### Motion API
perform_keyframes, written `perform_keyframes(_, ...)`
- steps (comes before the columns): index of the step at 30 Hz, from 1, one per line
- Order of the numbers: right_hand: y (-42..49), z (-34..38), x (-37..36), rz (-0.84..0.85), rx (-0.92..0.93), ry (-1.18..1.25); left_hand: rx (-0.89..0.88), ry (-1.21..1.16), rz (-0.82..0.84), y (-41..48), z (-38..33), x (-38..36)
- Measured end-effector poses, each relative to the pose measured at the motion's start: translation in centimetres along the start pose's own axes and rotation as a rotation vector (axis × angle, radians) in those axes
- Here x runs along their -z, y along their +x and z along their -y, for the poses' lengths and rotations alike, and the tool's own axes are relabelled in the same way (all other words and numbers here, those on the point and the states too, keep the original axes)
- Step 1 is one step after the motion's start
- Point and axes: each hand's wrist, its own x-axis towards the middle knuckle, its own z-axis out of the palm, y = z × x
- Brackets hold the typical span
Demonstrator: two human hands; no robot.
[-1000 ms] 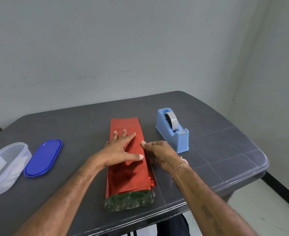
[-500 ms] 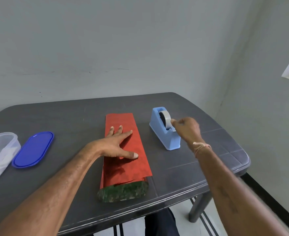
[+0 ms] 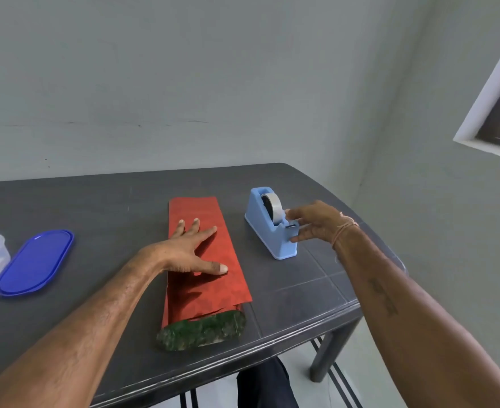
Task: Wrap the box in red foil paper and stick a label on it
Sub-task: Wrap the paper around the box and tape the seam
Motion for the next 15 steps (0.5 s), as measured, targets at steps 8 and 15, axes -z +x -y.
perform_keyframes(8,-0.1,-1.7,-0.1,0.025,-0.014,0.206,-0.012,-0.002,0.007,-0.2,-0.2,0.1)
perform_keyframes(15,-0.4,-3.3,-0.1,0.022,0.021,0.354,0.0,-0.022,0.005,-0.4,-0.7,-0.1)
